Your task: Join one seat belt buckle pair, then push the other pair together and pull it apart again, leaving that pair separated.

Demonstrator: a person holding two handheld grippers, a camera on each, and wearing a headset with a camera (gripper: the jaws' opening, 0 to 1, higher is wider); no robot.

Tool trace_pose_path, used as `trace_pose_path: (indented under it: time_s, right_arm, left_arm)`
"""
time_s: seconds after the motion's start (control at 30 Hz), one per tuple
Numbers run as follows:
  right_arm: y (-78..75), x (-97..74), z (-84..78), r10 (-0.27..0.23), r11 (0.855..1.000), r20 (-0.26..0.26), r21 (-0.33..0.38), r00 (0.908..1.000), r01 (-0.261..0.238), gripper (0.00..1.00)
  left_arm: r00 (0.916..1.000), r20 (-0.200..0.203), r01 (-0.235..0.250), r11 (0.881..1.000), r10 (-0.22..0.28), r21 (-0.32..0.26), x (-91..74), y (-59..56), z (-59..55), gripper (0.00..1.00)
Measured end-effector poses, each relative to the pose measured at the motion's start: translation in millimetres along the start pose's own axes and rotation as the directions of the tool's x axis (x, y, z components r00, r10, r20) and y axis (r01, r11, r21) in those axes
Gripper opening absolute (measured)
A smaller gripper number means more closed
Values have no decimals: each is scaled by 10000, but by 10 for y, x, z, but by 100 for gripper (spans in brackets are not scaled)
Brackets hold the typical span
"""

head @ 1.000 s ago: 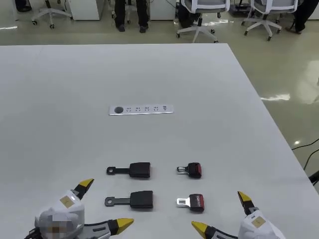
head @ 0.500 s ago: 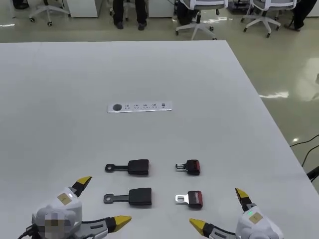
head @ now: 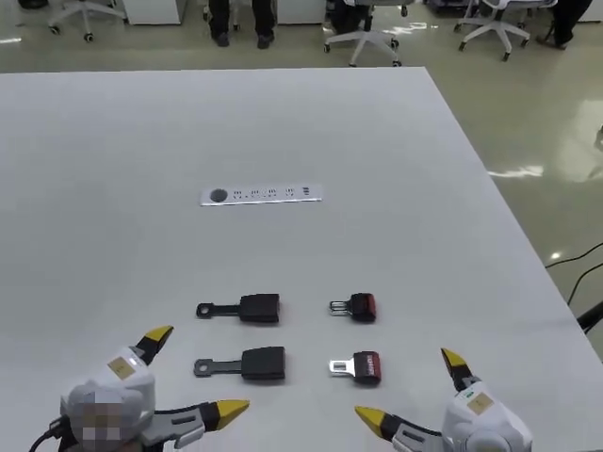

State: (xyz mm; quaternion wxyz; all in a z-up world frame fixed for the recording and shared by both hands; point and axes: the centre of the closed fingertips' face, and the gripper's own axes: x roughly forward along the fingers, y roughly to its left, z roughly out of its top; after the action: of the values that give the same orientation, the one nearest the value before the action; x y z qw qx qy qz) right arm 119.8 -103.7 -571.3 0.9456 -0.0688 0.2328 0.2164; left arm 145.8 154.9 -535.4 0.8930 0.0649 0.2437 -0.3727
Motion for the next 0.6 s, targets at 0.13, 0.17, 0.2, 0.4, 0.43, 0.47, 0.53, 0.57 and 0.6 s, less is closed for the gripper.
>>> trace_pose_path:
  time_s: [0.13,0.17,0.2,0.4,0.43,0.47,0.53,0.57,0.6]
  right_arm:
    - [-8,14,14,-5,10000,38,-9,10000,5,99]
    - [-5,15,21,13,10000,48,20,10000,-13,99]
    - [-4,17,24,16,10000,56,19,10000,-16,99]
    - [-2,12,46,18,10000,81,5,10000,-18,99]
    - [-3,10,47,19,10000,81,17,10000,-19,99]
    - [-6,9,48,15,10000,87,6,10000,-15,99]
    - [-7,5,47,13,10000,74,3,10000,-13,99]
    - [-6,3,43,11,10000,62,11,10000,-12,99]
    - [-6,2,42,11,10000,61,23,10000,-12,99]
  left_arm:
    - [10000,50,-2,10000,1,1,18,12,17,100]
    - [10000,52,1,10000,-1,9,21,17,16,100]
    - [10000,47,-4,10000,4,30,20,8,32,100]
    - [10000,81,3,10000,-3,17,32,20,43,100]
    - [10000,90,14,10000,-14,29,35,18,47,100]
    - [10000,95,19,10000,-20,39,37,18,55,100]
    - [9999,136,13,10000,-14,49,38,26,60,100]
    - [9999,120,6,10000,-6,11,41,30,59,100]
    - [9999,107,7,10000,-7,9,41,23,64,100]
